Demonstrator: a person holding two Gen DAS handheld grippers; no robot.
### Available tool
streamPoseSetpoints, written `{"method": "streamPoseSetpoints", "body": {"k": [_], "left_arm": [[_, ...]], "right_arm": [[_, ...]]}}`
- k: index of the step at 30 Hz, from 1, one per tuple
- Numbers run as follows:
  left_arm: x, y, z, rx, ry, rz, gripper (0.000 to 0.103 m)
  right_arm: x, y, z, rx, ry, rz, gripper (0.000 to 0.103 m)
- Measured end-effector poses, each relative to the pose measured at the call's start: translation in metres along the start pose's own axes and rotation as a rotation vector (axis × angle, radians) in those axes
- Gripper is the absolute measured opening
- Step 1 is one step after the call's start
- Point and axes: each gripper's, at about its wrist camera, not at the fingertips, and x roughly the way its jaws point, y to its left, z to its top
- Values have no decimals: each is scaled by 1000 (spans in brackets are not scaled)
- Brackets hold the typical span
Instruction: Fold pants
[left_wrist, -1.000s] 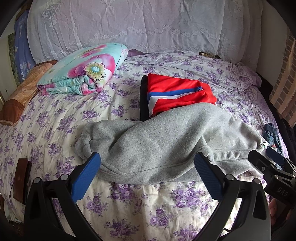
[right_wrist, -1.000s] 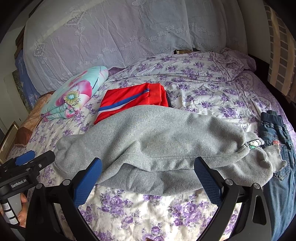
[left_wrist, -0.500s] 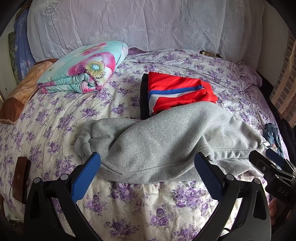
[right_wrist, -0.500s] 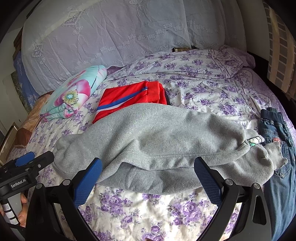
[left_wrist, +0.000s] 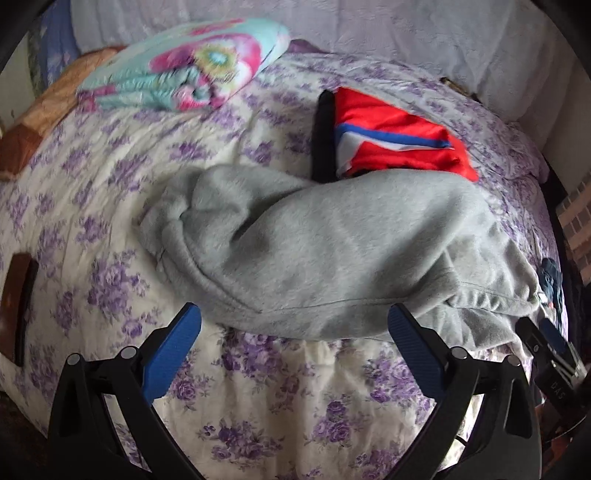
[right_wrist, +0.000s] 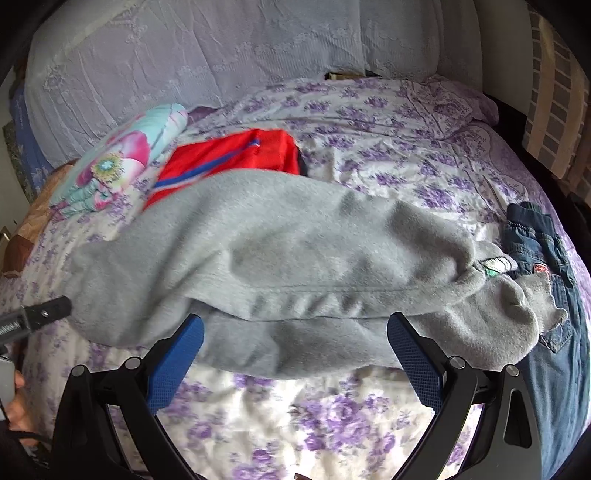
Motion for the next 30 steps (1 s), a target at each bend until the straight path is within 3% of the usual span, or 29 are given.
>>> {"method": "streamPoseSetpoints", "body": {"k": [3,7,12,17,20,22,25,27,30], "left_arm": [[20,37,-4,-147,62,-20,98],[46,63,-19,-271,175,-85,98],[67,65,-27,-270,198,-104,98],[77,59,-10,-272,141,-83,98],[83,53,10,-295,119,-86,98],[81,48,29,-301,91,-212,98],[59,45,71,-404,-13,-309,98],[50,40,110,-405,-58,-366,98],[44,27,159,-397,-57,-439,98]], "right_arm": [[19,-19,-18,4,63,-54,100],[30,-46,-42,102,131,-36,100],[54,-58,-63,156,250,-23,100],[47,-43,-84,61,124,-79,100],[43,-40,-91,60,109,-79,100],[40,-40,-93,63,112,-73,100],[38,-46,-88,74,126,-59,100],[36,-43,-84,67,134,-68,100],[41,-42,-81,58,138,-77,100]]}}
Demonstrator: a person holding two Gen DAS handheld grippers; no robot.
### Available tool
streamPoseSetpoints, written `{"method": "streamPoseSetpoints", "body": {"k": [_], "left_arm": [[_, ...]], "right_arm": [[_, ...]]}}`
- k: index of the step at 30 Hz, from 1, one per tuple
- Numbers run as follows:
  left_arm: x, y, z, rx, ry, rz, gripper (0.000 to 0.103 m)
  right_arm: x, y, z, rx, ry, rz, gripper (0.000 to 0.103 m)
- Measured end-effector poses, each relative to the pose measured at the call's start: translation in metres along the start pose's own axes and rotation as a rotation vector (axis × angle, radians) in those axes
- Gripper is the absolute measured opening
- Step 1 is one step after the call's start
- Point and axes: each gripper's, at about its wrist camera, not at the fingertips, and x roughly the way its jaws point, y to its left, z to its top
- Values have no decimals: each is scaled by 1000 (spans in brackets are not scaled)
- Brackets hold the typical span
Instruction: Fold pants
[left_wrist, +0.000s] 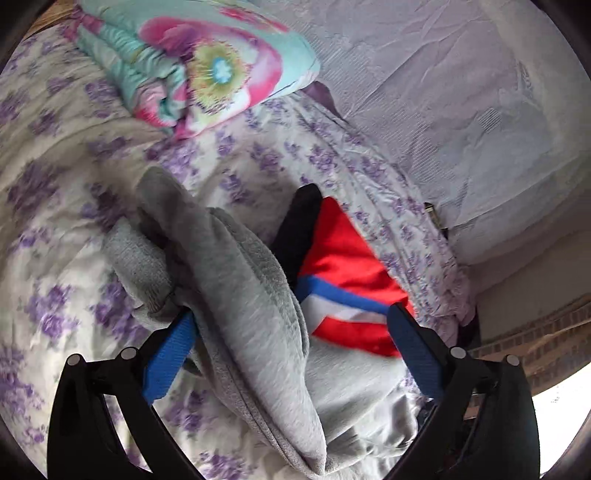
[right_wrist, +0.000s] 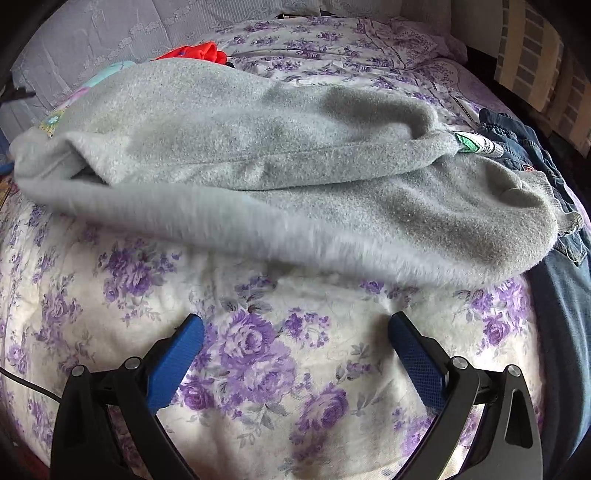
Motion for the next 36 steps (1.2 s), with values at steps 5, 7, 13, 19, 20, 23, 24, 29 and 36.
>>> {"method": "streamPoseSetpoints", "body": {"k": [5,7,13,19,20,23,24,29,36], "left_arm": [[-18,-14,16,45,-22,46,98],[-28,-11,12,129,-56,121,98],[-35,33,-21,171,-3,245,98],[-66,105,-76,92,72,305,98],[-73,116,-84,67,76,309,98],[-86,143,-111,-6,102,306,98],[-85,150,-116,-23,115,302,98],[-69,142,-116,-9,108,277,98],[-18,134,-95,-70,113,260,98]], "right_arm": [[1,-2,-2,8,-3,12,100],[1,-3,1,18,10,30,100],[0,-41,24,246,16,211,100],[-1,-73,33,388,1,322,99],[-3,-76,33,400,-1,325,99],[-9,-79,25,438,-13,338,99],[-10,-82,23,454,-18,342,99],[0,-94,30,540,-24,364,53],[4,-103,32,639,-14,419,8]]}}
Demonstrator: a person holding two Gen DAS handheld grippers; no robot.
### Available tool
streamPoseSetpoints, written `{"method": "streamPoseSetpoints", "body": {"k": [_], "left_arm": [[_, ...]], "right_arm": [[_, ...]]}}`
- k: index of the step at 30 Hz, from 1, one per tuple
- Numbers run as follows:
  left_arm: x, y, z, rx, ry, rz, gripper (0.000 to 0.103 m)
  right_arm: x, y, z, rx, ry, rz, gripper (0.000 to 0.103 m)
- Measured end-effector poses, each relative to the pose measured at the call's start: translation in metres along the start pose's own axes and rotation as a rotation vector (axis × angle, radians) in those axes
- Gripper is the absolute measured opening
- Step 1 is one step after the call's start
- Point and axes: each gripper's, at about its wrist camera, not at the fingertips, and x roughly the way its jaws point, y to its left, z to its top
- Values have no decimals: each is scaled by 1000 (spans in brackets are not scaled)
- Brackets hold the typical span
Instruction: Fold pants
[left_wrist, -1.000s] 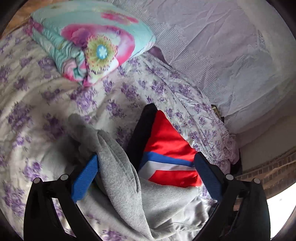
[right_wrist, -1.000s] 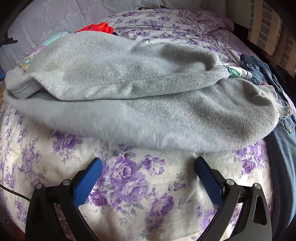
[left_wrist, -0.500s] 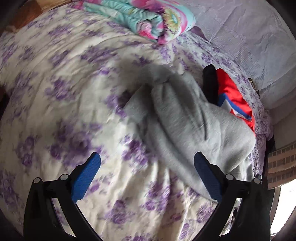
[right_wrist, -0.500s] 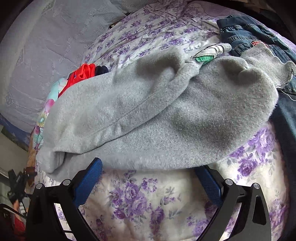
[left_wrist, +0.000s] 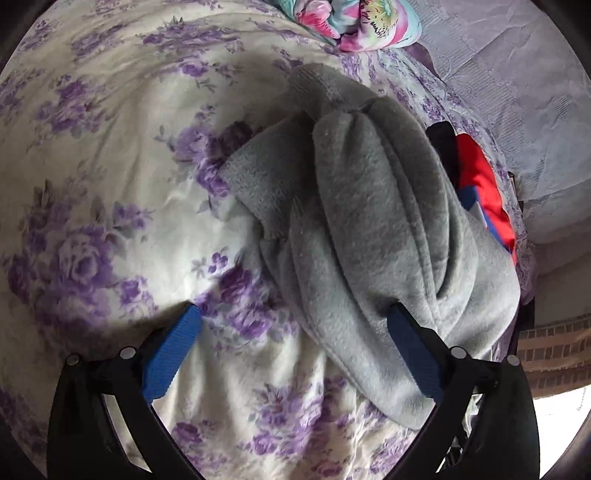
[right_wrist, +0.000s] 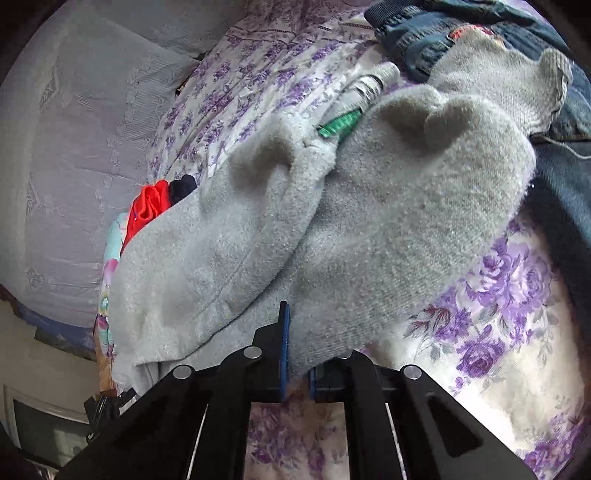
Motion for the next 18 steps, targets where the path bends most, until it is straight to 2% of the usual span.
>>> {"method": "streamPoseSetpoints", "body": {"k": [2,3,4,5,6,8,12,18], "left_arm": [[4,-11,4,45,-8,-7,97],[4,-15,6,58,-16,-24,91],[3,-18,7,67,-22,-54,83],[4,-21,7,76,-17,-96,61],[4,-23,9,78,-7,-124,52],[-3,-28,9,94,-26,-146,45],[-15,-25,7,130,-44,-187,44],[-4,10,-8,63,-19,-179,44]], "right_arm": [[-8,8,0,-48,-16,-2,8],[-10,12,1,-65,-18,-6,8],[-9,14,3,-73,-17,-10,8],[-10,15,4,-71,-17,-10,8],[-9,15,5,-63,-18,-8,8],[-8,14,5,-48,-20,-5,8],[-7,9,3,-36,-10,-3,8],[-8,1,-3,-16,9,6,8]]}}
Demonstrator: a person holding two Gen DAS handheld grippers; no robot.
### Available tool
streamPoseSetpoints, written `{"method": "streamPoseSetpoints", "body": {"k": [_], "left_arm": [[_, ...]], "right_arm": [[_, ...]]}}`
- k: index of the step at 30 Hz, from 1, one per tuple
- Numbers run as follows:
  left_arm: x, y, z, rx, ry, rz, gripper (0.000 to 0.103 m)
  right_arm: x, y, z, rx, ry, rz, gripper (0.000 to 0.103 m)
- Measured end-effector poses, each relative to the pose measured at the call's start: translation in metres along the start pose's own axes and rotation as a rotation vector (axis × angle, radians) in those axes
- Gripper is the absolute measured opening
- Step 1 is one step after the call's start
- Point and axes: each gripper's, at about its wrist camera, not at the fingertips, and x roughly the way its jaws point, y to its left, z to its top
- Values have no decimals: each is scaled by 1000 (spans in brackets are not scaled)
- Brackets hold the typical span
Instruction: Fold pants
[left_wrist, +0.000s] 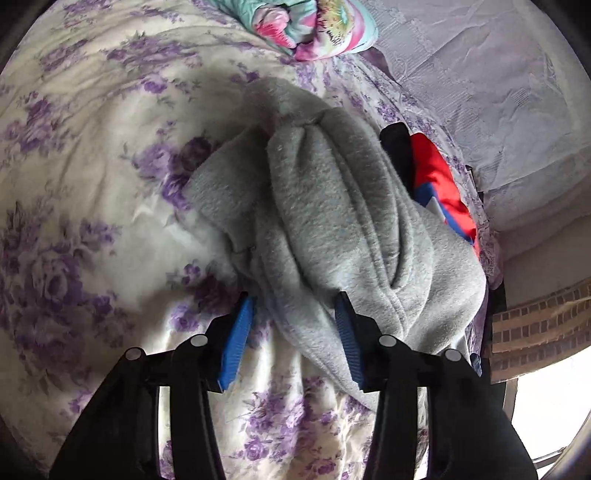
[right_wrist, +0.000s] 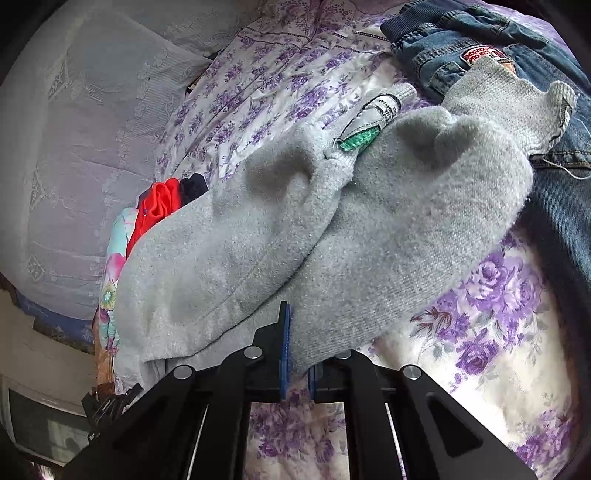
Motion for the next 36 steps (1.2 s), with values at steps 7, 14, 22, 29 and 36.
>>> {"method": "streamPoseSetpoints", "body": {"k": [7,14,22,29,36], "left_arm": [[8,8,5,-34,-1,-4,40],[16,-9,28,-30,21,-5,11],[-95,-45,11,75,-74,-99,9],[-124,41,-69,-61,62,52,9],[-101,91,-96,-181,132,56,11]], "right_arm": [[3,-9,-4,22,20,8,8],[-5,-2,-3,-29,-10,23,7],[-67,50,5,-295,-37,51,6],[-69,10,-61,-354,214,-46,6],[-42,-25,-80,-267,299,-97,7]]}}
